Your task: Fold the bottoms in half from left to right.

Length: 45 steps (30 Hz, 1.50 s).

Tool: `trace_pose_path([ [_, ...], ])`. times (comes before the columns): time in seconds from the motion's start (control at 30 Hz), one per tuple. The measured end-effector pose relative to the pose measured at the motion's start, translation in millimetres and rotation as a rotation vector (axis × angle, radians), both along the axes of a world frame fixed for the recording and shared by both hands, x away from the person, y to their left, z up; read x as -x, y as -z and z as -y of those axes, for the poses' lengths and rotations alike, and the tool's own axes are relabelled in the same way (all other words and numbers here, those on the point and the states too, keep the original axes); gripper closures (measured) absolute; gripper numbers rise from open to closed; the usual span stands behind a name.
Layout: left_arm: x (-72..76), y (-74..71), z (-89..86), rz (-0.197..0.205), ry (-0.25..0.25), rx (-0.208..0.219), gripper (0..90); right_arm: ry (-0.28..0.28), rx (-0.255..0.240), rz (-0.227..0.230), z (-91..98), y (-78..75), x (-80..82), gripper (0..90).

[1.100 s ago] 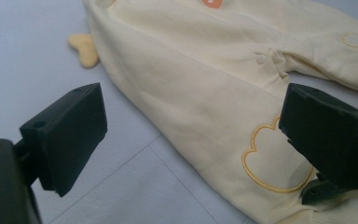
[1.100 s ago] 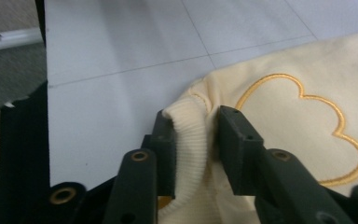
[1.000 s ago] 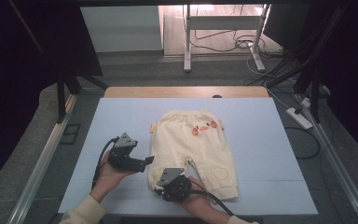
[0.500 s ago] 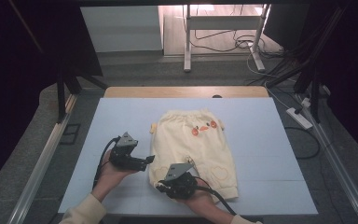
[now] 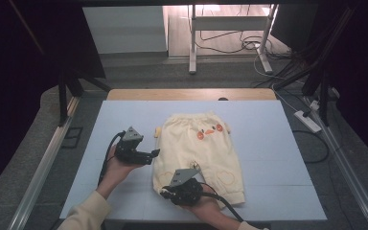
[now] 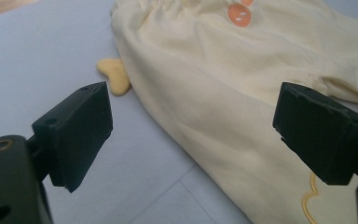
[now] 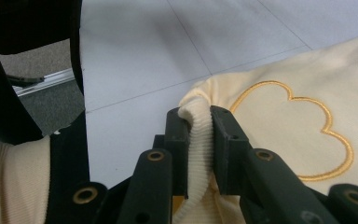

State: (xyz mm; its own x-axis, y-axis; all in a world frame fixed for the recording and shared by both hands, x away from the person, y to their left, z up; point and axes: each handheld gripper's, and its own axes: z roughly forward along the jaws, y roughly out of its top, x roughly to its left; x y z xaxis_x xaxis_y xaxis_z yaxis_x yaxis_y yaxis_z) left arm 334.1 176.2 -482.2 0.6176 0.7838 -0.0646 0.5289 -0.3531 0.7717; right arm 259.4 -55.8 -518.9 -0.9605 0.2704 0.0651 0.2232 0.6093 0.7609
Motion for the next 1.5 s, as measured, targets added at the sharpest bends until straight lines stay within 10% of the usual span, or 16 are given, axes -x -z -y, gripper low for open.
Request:
trace_pose_path([
  [0.6, -44.3, -4.6, 7.8, 0.006, -0.03, -0.04, 19.6, -0.001, -0.011, 0.004, 2.6, -0.5, 2.3, 77.8],
  [1.5, -71.0, 18.9, 8.6, -0.056, -0.072, -0.044, 20.3, -0.008, -0.003, -0.003, 2.3, 2.2, 1.9, 77.3],
])
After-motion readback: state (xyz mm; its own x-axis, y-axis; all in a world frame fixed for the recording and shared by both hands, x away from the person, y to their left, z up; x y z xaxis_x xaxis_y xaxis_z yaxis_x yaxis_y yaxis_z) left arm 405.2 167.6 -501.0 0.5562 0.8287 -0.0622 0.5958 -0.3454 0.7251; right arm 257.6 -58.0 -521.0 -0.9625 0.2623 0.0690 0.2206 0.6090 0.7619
